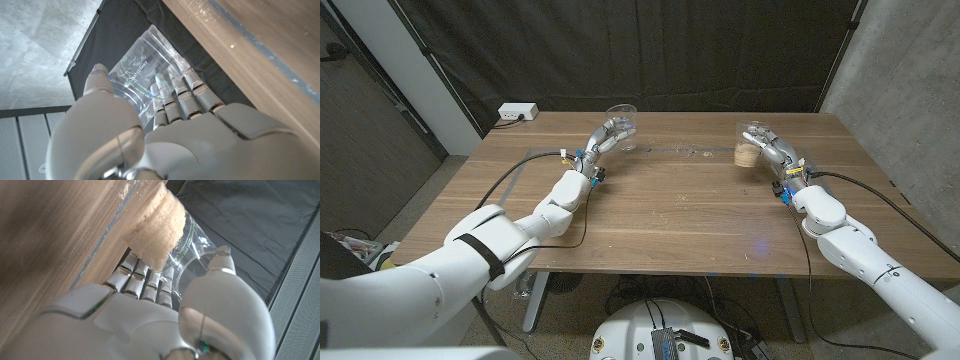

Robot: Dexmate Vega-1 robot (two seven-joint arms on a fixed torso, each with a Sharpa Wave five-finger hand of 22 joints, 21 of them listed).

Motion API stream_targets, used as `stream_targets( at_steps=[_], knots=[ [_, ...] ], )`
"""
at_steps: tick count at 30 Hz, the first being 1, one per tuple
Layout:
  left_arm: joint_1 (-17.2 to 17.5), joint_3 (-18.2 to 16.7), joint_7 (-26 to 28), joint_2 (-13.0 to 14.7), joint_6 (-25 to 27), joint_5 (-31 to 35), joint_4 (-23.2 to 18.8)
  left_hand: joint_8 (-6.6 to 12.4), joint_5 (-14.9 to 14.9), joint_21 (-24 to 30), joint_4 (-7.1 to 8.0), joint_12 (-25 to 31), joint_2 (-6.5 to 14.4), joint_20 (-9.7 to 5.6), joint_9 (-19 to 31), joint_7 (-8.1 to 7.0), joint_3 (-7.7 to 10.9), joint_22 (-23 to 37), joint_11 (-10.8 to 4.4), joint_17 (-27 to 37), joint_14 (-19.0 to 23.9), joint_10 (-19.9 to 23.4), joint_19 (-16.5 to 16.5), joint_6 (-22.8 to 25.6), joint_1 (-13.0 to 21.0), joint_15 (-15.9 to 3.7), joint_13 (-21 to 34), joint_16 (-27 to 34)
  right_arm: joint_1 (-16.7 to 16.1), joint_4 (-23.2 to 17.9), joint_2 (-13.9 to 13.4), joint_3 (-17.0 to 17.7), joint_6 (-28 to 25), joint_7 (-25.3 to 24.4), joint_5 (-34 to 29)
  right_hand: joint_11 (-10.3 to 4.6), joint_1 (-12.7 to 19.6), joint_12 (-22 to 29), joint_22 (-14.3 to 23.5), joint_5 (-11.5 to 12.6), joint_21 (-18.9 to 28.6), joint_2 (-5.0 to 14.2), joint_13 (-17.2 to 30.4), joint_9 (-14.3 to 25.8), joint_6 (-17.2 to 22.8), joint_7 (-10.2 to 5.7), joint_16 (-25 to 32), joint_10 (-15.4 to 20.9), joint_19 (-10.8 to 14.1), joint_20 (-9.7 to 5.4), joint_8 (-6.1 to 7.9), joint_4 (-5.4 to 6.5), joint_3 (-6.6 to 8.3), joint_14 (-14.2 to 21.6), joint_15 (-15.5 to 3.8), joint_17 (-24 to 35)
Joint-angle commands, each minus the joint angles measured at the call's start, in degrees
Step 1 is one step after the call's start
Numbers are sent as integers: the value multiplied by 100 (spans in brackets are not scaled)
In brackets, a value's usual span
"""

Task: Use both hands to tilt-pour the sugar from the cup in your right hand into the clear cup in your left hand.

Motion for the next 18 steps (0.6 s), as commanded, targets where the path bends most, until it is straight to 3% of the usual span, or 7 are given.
stream_targets(
  at_steps=[1, 8, 18],
  knots=[
    [308, -372, -245, 182, -881, 64, -440, 45, -37, -7, 35, 46, 56, -155, 18, 25, 1, 7, 36, 23, 41, 24, -37, 27, -1, -552, 22, -19, 364, 369, 171, -137, 149, 172, 44, -21, 12, 31, 4, -7, 33, 59, 14, 35, 45, -14, 6, 52, -23, -249, 20, -28, -15, 48, -1042, 10],
    [1009, -587, 155, 617, -111, 245, -1950, 56, -56, -19, 45, 69, 84, -142, 33, 31, -7, 9, 44, 38, 62, 26, -62, 34, 17, -533, 42, -36, 360, 317, 128, -161, 84, 244, 108, -12, 6, 28, 0, -10, 37, 61, 12, 36, 56, -8, 1, 57, -21, -247, 23, -24, -18, 57, -1044, 5],
    [1816, -896, 486, 1051, 1045, 318, -3557, 84, -90, -33, 60, 102, 110, -134, 53, 33, -29, 12, 45, 61, 84, 25, -93, 71, 36, -544, 72, -65, 285, 242, 91, -90, 171, 190, 125, -35, 5, 25, -7, -11, 43, 60, -3, 34, 59, -20, -37, 82, -20, -247, 17, -25, -16, 79, -1051, -9]
  ],
)
